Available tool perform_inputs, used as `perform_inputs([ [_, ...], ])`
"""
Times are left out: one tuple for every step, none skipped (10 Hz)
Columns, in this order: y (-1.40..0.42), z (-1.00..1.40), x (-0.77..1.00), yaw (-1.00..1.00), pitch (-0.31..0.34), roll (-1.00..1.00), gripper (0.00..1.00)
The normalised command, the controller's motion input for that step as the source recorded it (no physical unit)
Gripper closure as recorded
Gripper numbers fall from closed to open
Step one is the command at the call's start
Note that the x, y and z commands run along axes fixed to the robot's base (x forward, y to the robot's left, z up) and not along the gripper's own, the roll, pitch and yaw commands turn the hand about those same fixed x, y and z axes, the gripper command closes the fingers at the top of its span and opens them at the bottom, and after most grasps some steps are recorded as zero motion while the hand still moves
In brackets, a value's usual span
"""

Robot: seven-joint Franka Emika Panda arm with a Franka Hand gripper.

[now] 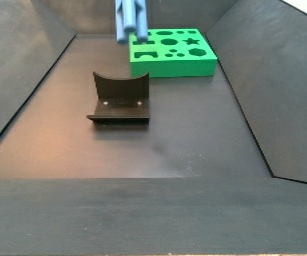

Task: Pick up the 3 prong object. Move up. Place the 3 prong object on the fixture. Regrasp the 3 prong object. Move to above the board. Insert the 3 prong object.
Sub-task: Move to above the board.

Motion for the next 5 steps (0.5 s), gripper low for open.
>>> perform_inputs([
  [-0.01,0.74,-0.04,0.08,0.033,-0.05,1.0],
  [-0.01,0.63,-0.03,0.07,0.033,-0.05,1.0],
  [-0.01,0.41,-0.01,0.06,0.04,-0.04,1.0],
  [-0.02,0.25,0.0,0.05,0.046,-0.04,1.0],
  [-1.0,0.28,-0.44,-0.02,-0.017,-1.0,1.0],
])
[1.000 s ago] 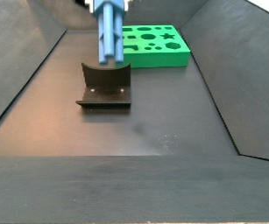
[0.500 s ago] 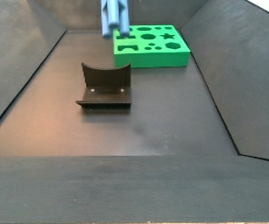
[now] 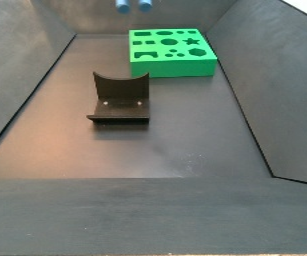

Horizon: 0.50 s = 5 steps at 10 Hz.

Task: Pick up the 3 prong object. Move up. Place the 3 prong object on the fixture. Regrasp the 3 prong object. Move to above the board. Insert the 3 prong object.
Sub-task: Move to above the board.

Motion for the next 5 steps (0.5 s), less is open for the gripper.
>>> perform_inputs([
  [-1.0,0.27,-0.44,-0.02,-0.018,-1.0,1.0],
  [-1.0,0.31,-0.47,-0.02,-0.032,-1.0,1.0],
  [-1.0,0.28,-0.49,-0.03,-0.035,-1.0,1.0],
  [-1.0,0.29,-0.51,-0.03,-0.04,-1.0,1.0],
  [-1.0,0.29,-0.52,-0.03,-0.042,-1.0,1.0],
])
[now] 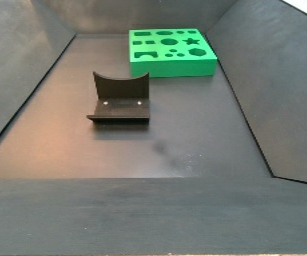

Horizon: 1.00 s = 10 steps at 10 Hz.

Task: Pick up the 3 prong object. Move up. Place the 3 prong object on the fixture. Regrasp the 3 prong object. Move to above the board. Insert the 3 prong object.
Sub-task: Move to above the board.

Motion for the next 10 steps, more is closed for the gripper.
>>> perform_inputs([
  [-0.84,0.25,-0.49,-0.03,-0.044,-1.0,1.0],
  [-0.49,0.16,-0.32,-0.04,-0.047,-1.0,1.0],
  [-0.25,0.09,-0.22,-0.04,-0.052,-1.0,1.0],
  [-0.15,0.05,-0.17,-0.04,-0.059,-1.0,1.0],
  [-0.06,0.03,-0.12,-0.04,-0.075,-1.0,1.0],
  [-0.02,0.02,-0.1,-0.04,-0.091,-1.0,1.0],
  [0.02,0.0,-0.08,-0.02,-0.088,-0.71,1.0],
  [0.02,0.01,-0.08,-0.02,-0.083,-0.56,1.0],
  [0.01,0.0,-0.05,-0.01,-0.06,-0.28,1.0],
  [0.01,0.0,-0.04,-0.01,-0.049,-0.21,1.0],
])
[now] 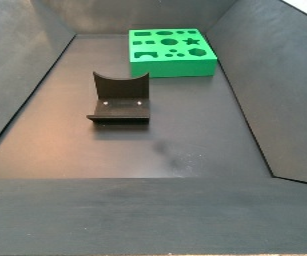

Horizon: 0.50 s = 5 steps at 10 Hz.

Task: Pick up the 3 prong object. Move up. Place the 3 prong object on the fixture. Regrasp the 3 prong object. Move to above the board. Insert the 3 prong object.
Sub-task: Insert the 3 prong object.

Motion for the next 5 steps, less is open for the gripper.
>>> perform_inputs([
  [0.03,0.0,0.0,0.0,0.0,0.0,1.0],
  [0.03,-0.07,0.0,0.0,0.0,0.0,1.0],
  [0.27,-0.19,0.0,-0.17,0.0,-0.04,1.0],
  [0.37,-0.23,0.0,-0.22,-0.03,-0.11,1.0],
  [0.41,-0.28,0.05,-0.3,-0.057,-0.13,1.0],
])
